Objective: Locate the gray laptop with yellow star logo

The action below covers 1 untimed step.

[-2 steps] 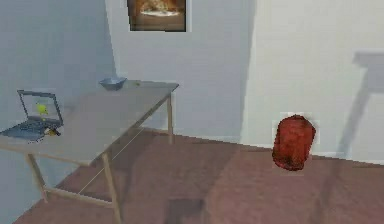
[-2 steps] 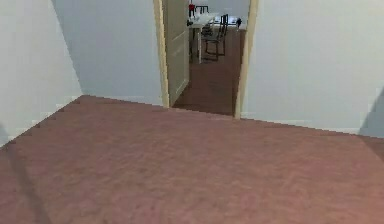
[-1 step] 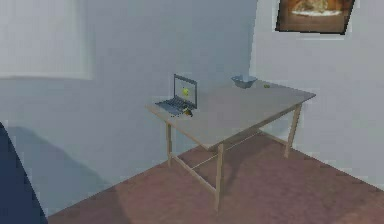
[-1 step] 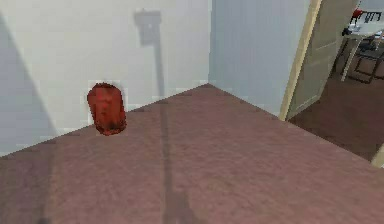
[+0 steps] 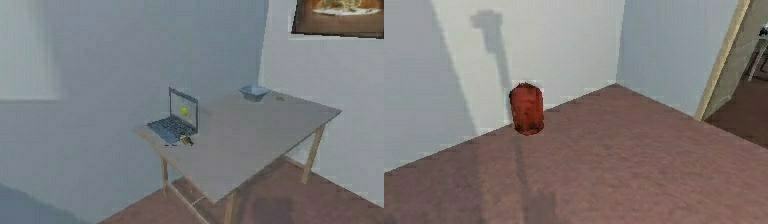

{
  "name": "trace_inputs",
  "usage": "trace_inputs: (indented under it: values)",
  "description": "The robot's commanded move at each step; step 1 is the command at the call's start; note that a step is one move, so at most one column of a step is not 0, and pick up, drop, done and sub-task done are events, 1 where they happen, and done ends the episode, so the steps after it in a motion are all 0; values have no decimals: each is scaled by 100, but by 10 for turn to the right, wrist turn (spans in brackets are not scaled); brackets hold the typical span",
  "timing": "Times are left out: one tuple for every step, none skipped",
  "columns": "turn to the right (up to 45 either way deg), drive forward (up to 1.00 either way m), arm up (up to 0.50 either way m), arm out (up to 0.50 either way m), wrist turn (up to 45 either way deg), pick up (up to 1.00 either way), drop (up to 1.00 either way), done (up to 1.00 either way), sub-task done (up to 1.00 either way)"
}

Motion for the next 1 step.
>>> trace_inputs:
  values:
    - [0,0,0,0,0,0,0,100,0]
